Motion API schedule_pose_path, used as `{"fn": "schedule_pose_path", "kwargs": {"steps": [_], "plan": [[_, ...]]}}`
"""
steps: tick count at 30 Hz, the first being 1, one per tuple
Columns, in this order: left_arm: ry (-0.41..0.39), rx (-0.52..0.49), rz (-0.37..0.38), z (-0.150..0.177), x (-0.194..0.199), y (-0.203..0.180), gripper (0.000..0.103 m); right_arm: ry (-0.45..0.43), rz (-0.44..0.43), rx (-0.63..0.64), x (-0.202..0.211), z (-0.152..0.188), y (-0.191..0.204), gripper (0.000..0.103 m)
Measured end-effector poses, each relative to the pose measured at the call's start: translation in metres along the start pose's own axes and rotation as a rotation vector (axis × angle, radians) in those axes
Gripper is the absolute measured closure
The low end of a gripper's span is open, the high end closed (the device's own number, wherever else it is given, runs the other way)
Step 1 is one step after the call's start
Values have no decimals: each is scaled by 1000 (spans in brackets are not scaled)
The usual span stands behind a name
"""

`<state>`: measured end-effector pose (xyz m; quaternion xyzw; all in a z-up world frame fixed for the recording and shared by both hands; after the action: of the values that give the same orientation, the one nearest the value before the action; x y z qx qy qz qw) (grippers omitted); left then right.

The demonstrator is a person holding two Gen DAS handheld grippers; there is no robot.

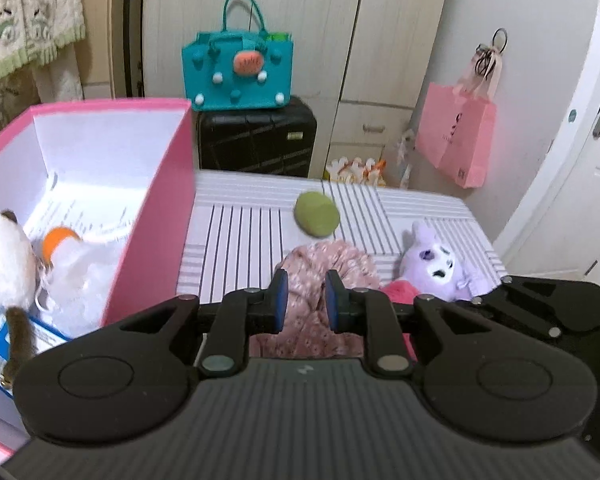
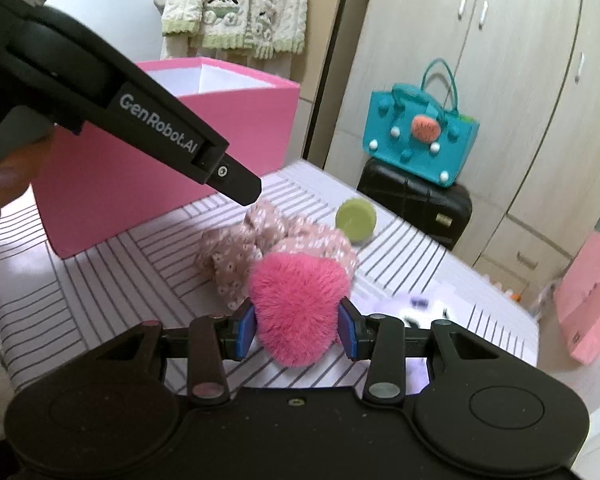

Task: Organize soft objects
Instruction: 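Lift the floral cloth with the left tool while the right tool lifts the pom-pom ball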

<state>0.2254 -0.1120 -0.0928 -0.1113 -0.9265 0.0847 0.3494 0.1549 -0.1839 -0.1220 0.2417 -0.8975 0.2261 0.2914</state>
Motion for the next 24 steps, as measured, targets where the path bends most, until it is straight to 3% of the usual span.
{"fn": "schedule_pose_path", "kwargs": {"steps": [4,8,12,19,24], "plan": [[30,18,2,4,-9,3,79,11,-5,-50,5,11,-2,56],[31,-11,9,4,-15,-5,63,8,-32,-118,9,21,-11,56],[47,-44,22,7,-23,-14,53,17,-35,-159,15,35,-15,56],[70,-97,-5,12,-43,-20,46,68,-29,-163,17,48,-11,56],[95,-123,-19,18,-55,-20,39,98,-18,-174,23,56,-9,50]]}}
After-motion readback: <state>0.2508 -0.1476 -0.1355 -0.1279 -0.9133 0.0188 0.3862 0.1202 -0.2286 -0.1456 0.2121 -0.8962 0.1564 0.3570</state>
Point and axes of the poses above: each gripper's, at about its wrist camera, not at the fingertips, and x roughly against the way its jaws point, y to its left, z to its underside, the point moved 4 cm from there along -x, roughly the way its jaws point, and after that the axes turned 6 degrees about x, right-handed, at the moved point
